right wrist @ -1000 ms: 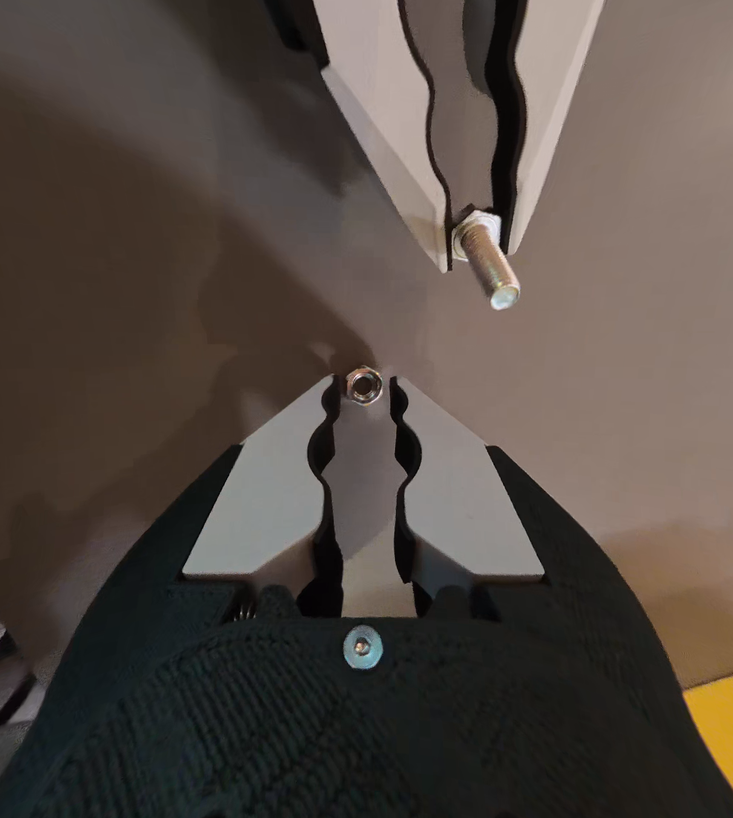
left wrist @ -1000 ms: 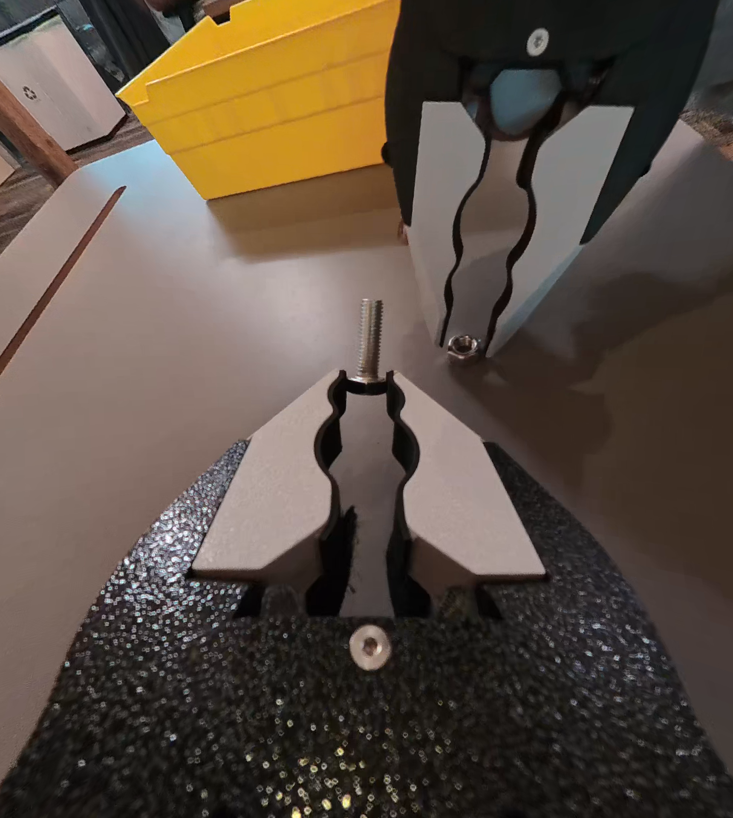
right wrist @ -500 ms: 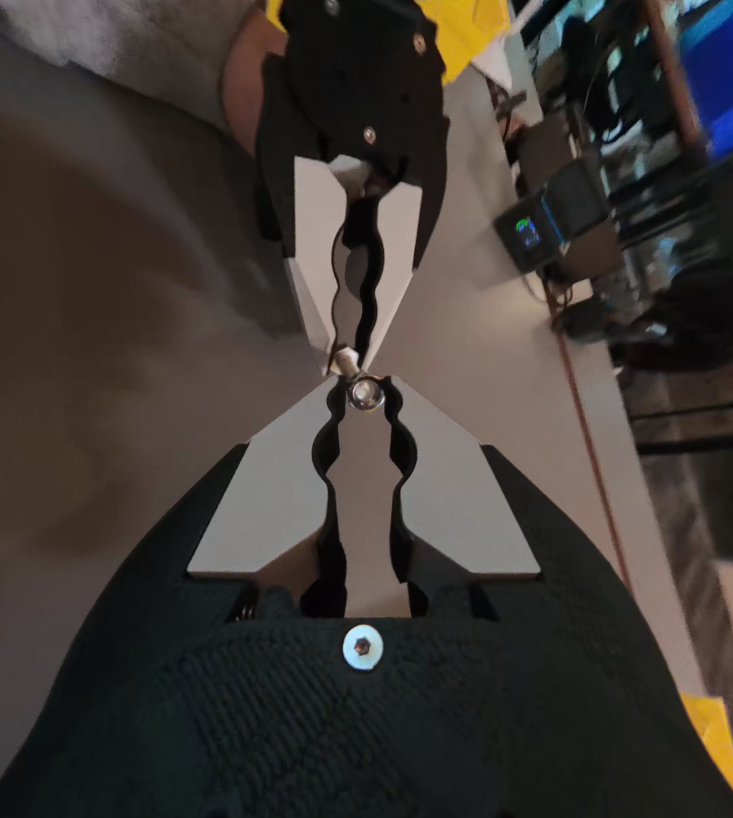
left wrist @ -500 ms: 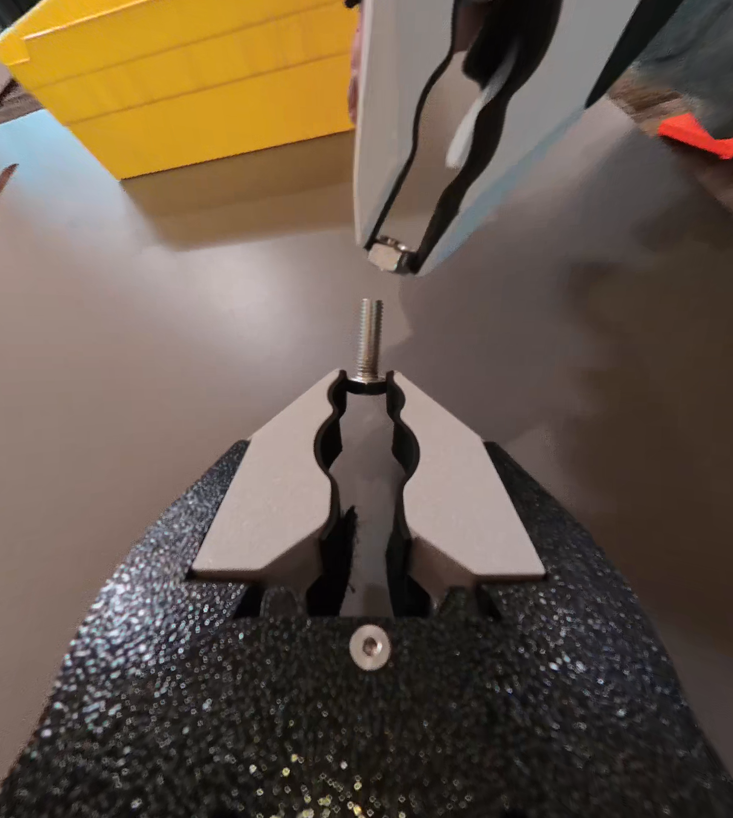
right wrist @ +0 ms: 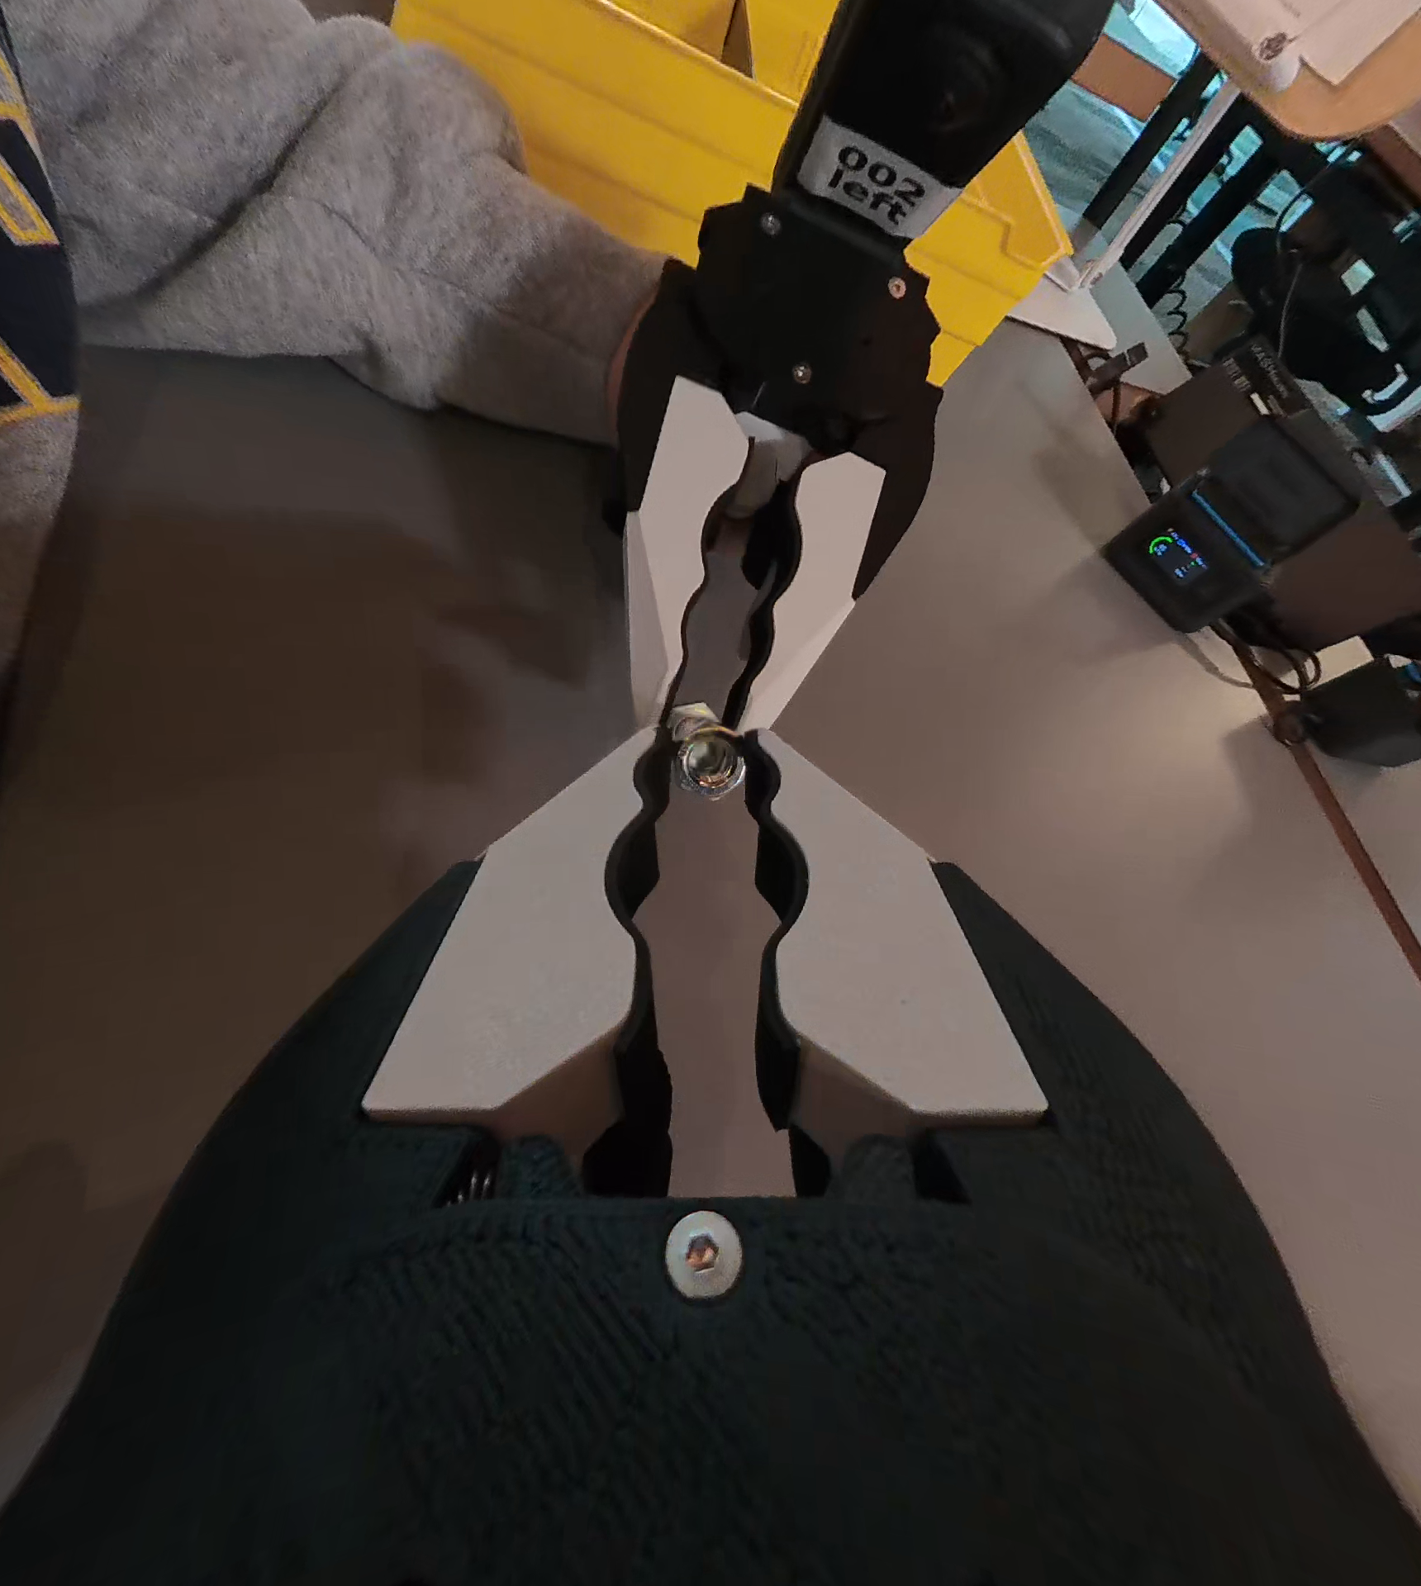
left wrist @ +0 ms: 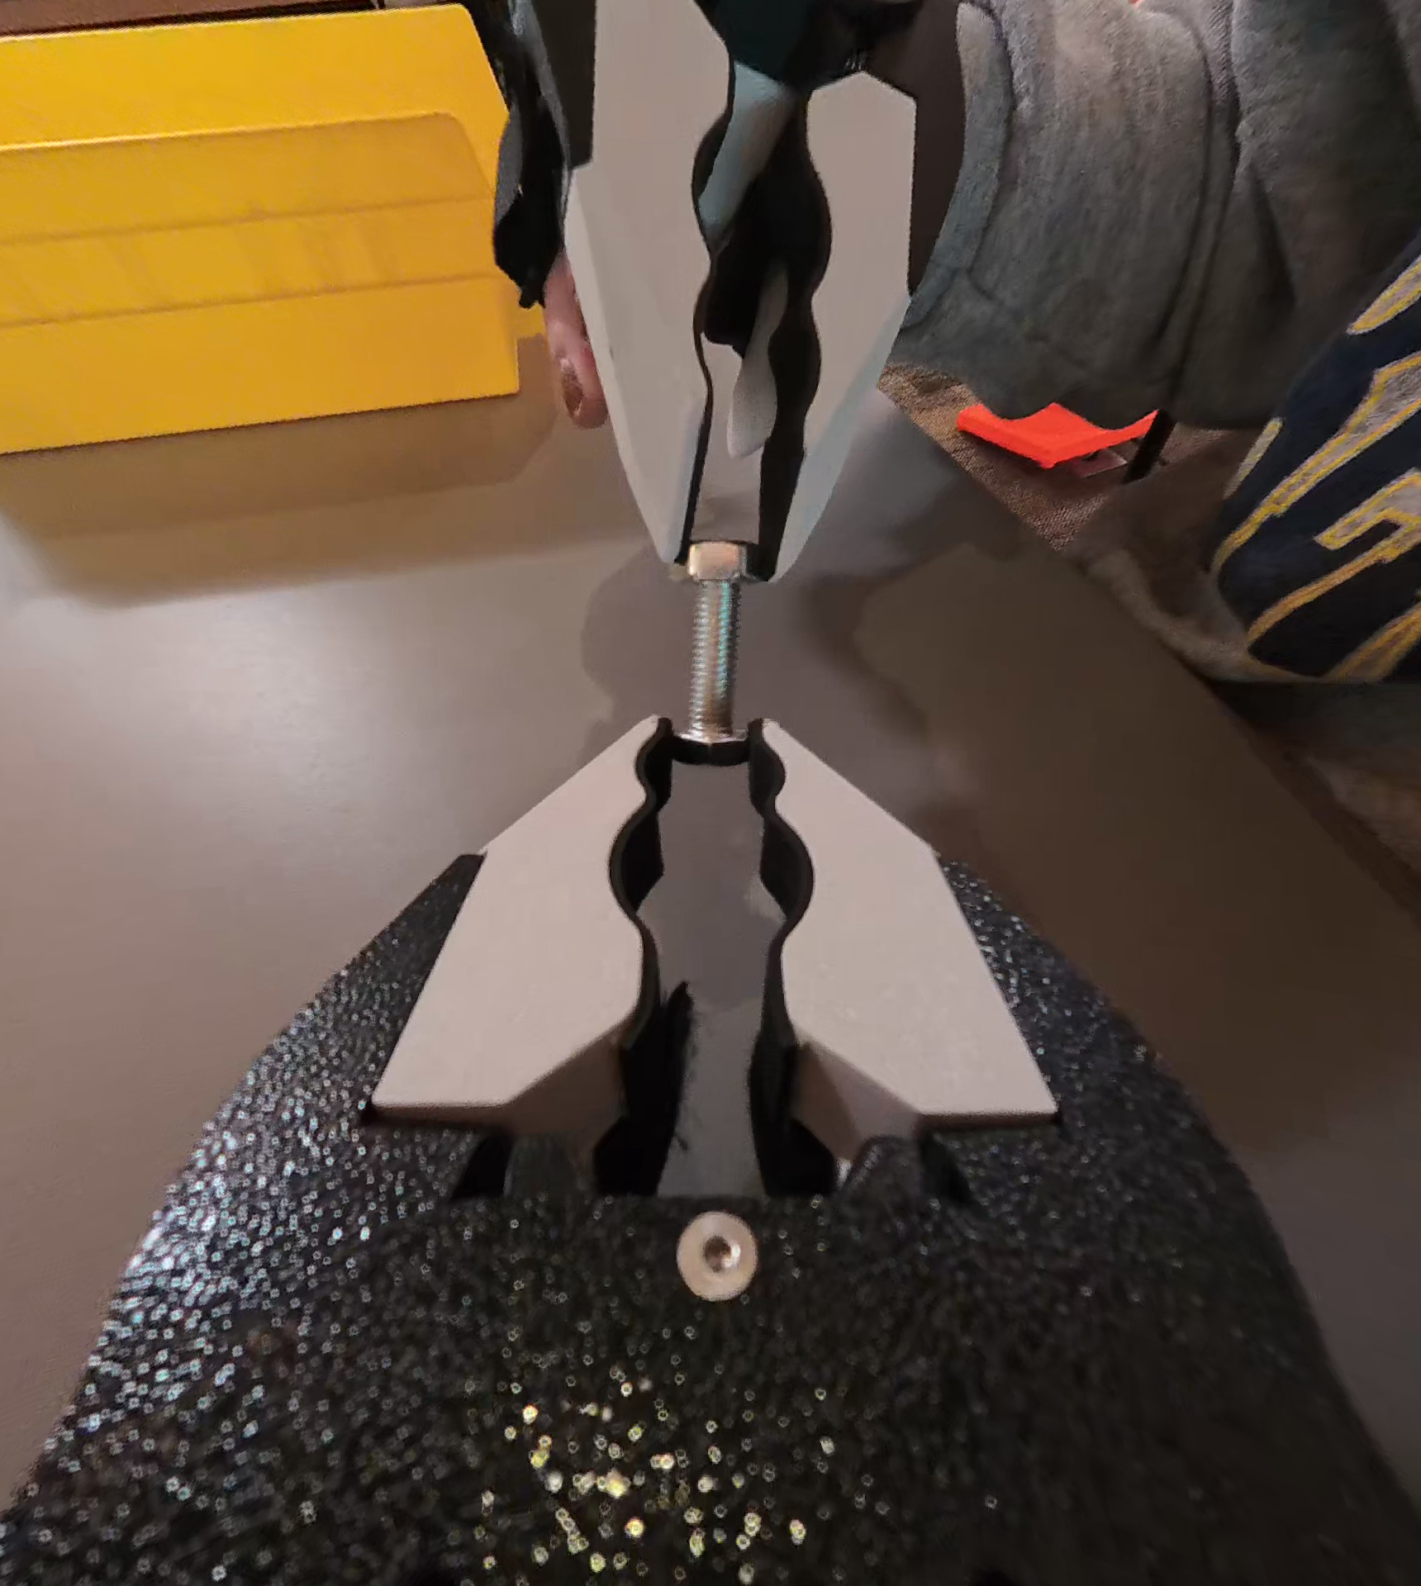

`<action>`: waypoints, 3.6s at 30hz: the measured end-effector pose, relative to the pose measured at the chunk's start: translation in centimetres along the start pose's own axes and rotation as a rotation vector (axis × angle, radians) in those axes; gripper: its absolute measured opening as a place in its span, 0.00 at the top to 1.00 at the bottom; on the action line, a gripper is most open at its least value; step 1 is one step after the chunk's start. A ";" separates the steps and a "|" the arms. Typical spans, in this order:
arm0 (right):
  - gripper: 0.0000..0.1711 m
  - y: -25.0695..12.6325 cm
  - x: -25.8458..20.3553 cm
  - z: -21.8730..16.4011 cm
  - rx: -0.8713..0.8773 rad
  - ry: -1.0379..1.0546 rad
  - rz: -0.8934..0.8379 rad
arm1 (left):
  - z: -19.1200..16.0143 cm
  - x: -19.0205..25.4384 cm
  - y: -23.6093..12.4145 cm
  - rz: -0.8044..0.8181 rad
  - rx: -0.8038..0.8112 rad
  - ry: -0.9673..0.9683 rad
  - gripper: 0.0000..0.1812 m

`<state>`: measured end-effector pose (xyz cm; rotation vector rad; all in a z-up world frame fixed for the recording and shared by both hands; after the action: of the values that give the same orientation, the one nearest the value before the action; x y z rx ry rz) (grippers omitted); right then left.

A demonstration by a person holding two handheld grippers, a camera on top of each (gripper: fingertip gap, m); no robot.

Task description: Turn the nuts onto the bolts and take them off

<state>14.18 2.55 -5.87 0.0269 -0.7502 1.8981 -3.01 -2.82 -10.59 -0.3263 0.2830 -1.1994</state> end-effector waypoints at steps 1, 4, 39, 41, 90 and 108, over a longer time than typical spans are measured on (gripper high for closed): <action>0.91 0.0 0.0 0.0 0.002 0.004 0.002 | 0.0 0.0 0.0 -0.003 0.002 -0.002 0.91; 0.91 0.0 -0.1 -0.1 0.008 0.008 0.005 | 0.0 0.0 0.0 -0.010 0.001 -0.004 0.91; 0.91 3.0 -0.1 -0.8 0.152 0.805 -0.651 | 0.3 -1.4 0.4 0.325 -0.043 -0.091 0.91; 0.91 3.0 -0.1 -0.9 0.155 0.809 -0.647 | 0.3 -1.4 0.5 0.319 -0.043 -0.097 0.91; 0.90 0.6 -0.9 1.8 0.691 0.483 0.056 | 2.3 0.8 -0.9 -0.414 0.475 -0.269 0.92; 0.89 3.4 -0.4 1.4 0.391 0.513 -0.804 | 1.7 -1.1 -0.5 0.262 0.292 -0.180 0.92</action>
<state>11.05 0.66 -6.50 0.0713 0.0172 1.1654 -3.17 -1.78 -8.77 -0.1347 -0.0083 -0.9302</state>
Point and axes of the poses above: each gripper's, where its closed fingertips meet, y out along the fingers, z out of its top, x = y × z across the jaws, the point moved 10 cm from there along -y, back along the fingers, and after that the axes turned 1 degree about y, right-handed, at the moved point
